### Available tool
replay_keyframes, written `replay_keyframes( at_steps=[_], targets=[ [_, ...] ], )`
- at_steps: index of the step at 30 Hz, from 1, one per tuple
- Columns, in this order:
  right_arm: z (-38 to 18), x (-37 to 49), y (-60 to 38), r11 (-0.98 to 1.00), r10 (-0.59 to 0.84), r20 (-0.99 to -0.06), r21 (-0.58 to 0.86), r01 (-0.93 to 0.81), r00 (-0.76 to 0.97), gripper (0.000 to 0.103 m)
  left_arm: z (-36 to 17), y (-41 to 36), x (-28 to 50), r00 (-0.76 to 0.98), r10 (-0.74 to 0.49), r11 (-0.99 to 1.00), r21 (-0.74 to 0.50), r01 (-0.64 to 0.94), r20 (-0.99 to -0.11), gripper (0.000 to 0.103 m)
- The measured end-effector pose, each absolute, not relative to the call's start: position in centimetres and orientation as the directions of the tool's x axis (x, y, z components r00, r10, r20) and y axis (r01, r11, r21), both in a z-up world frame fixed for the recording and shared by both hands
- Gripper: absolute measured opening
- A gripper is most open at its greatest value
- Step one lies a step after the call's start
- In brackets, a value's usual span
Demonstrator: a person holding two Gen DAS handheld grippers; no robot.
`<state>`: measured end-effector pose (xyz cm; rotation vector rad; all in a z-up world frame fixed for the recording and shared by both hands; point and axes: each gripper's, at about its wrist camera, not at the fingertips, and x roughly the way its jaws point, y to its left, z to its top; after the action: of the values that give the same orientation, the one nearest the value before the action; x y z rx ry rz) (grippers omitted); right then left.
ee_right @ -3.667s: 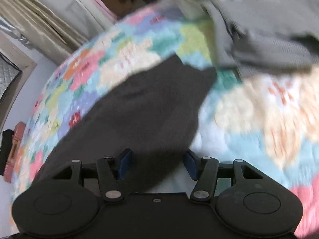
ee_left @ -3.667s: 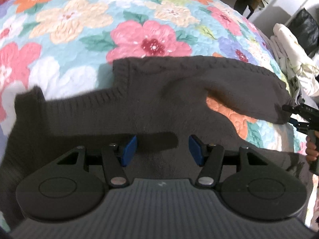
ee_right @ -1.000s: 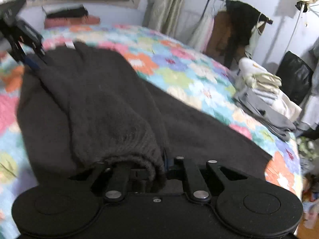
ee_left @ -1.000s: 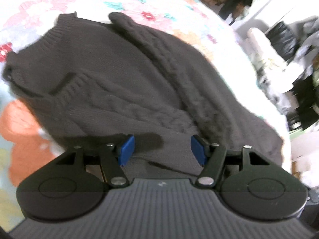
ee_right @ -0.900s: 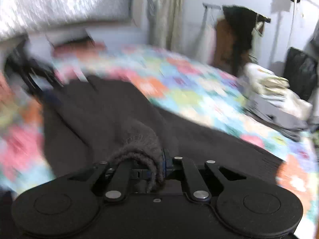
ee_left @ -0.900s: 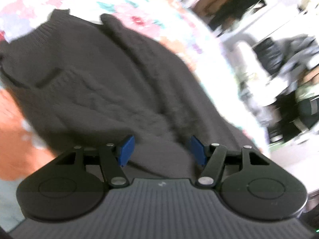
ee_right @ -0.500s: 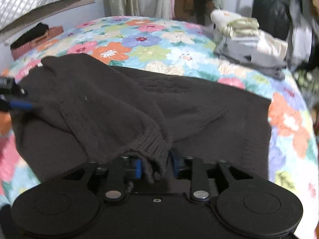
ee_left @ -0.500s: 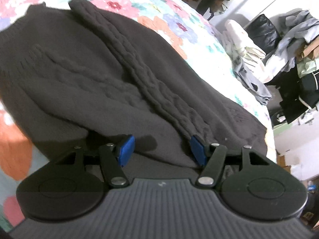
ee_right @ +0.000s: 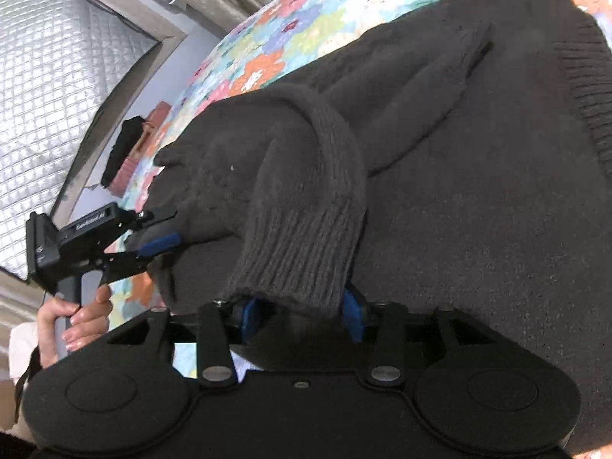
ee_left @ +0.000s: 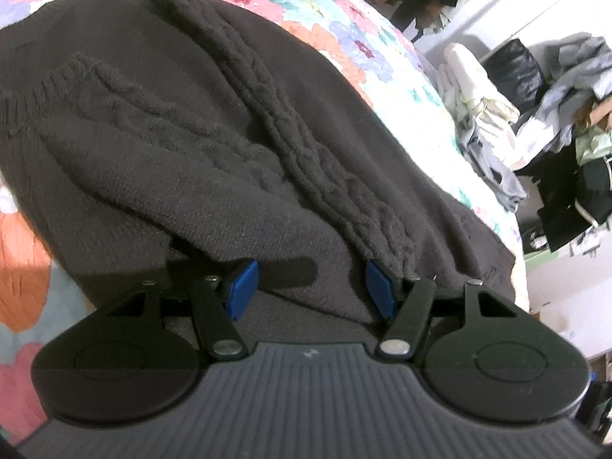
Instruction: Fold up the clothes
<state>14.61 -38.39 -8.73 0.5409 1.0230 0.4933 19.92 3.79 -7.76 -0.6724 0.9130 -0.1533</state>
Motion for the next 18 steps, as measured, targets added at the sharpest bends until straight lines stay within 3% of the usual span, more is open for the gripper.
replay_keyframes(
  at_steps=[6, 10, 13, 18],
  targets=[
    [-7.5, 15.0, -39.0, 0.838, 0.524, -0.694, 0.525, -0.150, 0.494, 0.055, -7.8, 2.5, 19.5, 0.646, -0.458, 0.761, -0.645, -0.069, -0.611, 0.066],
    [-4.6, 15.0, -40.2, 0.955, 0.197, -0.685, 0.297, 0.021, 0.701, 0.057, -8.2, 0.5, 19.0, 0.610, -0.472, 0.775, -0.630, -0.057, -0.636, 0.066],
    [-3.0, 15.4, -41.5, 0.929, 0.292, -0.649, 0.367, -0.047, 0.703, 0.057, -7.7, -1.1, 18.5, 0.599, -0.488, 0.797, -0.604, 0.009, -0.635, 0.066],
    [-4.1, 15.3, -41.0, 0.821, 0.513, -0.600, 0.553, -0.145, 0.615, 0.057, -9.3, -2.3, 19.0, 0.568, -0.573, 0.707, -0.707, -0.021, -0.591, 0.066]
  ],
)
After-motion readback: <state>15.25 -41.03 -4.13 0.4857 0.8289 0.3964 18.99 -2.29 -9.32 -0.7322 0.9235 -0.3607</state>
